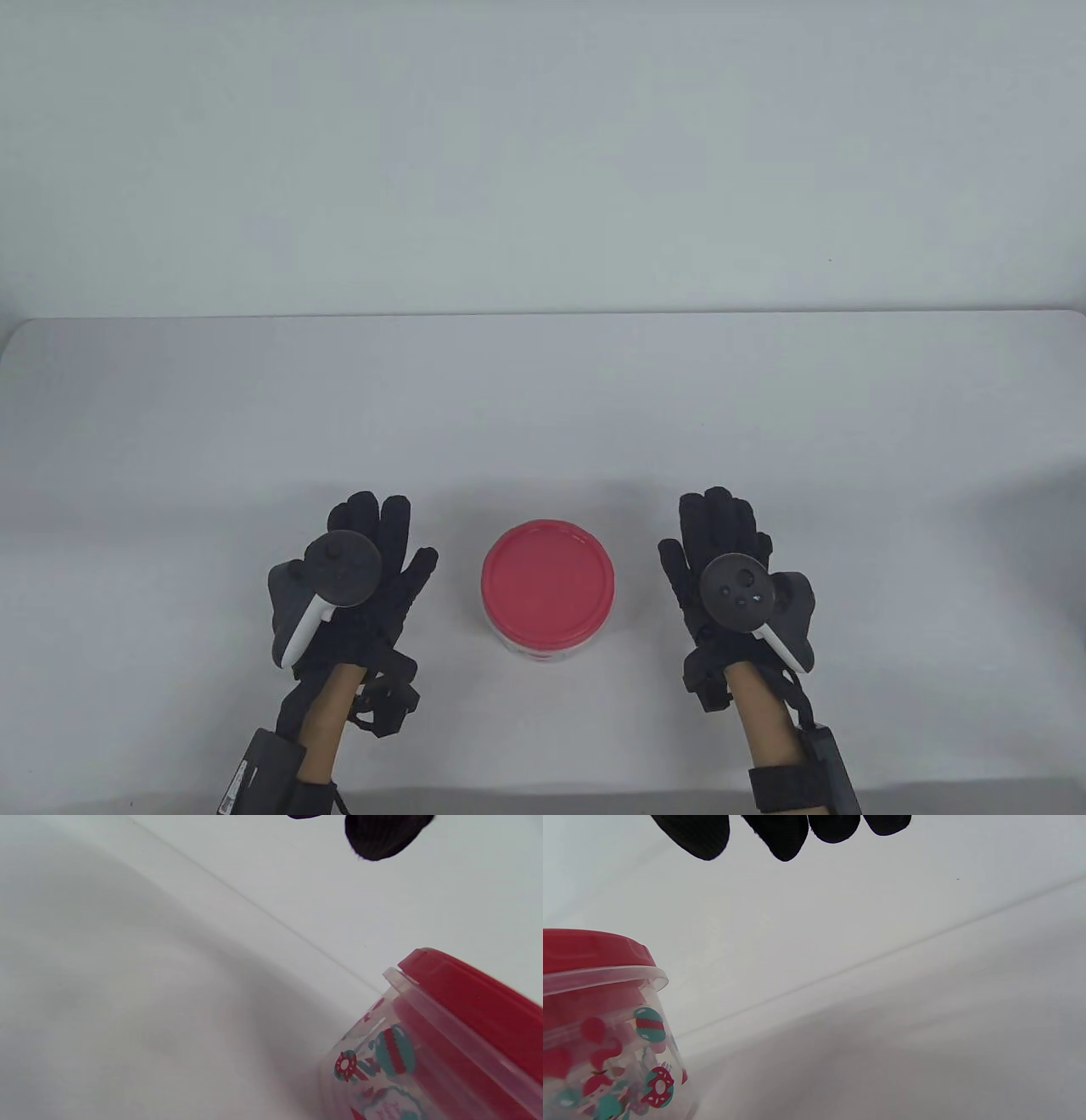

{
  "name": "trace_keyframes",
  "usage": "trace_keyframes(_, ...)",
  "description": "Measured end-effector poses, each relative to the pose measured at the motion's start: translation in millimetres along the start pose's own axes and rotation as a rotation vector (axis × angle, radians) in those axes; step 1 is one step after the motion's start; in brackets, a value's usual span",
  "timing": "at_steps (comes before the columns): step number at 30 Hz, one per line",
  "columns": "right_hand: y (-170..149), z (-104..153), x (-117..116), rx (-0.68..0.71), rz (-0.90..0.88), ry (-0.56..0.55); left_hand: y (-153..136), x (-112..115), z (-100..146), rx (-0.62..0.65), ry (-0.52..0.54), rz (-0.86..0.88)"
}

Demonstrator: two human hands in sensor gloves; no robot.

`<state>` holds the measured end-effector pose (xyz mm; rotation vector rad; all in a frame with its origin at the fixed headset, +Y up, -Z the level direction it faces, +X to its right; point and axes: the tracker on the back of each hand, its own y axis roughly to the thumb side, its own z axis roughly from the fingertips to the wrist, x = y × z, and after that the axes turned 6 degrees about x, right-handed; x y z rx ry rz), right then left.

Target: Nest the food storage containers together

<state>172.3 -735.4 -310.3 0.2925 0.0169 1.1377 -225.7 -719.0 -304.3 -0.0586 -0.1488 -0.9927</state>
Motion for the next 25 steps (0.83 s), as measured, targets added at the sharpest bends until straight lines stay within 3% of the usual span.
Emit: trace_keyframes(25, -0.1, 0.0, -5.2, -0.017, -0.015, 0.032, 4.7, 7.8, -2.3, -0.014, -0.050, -0.048)
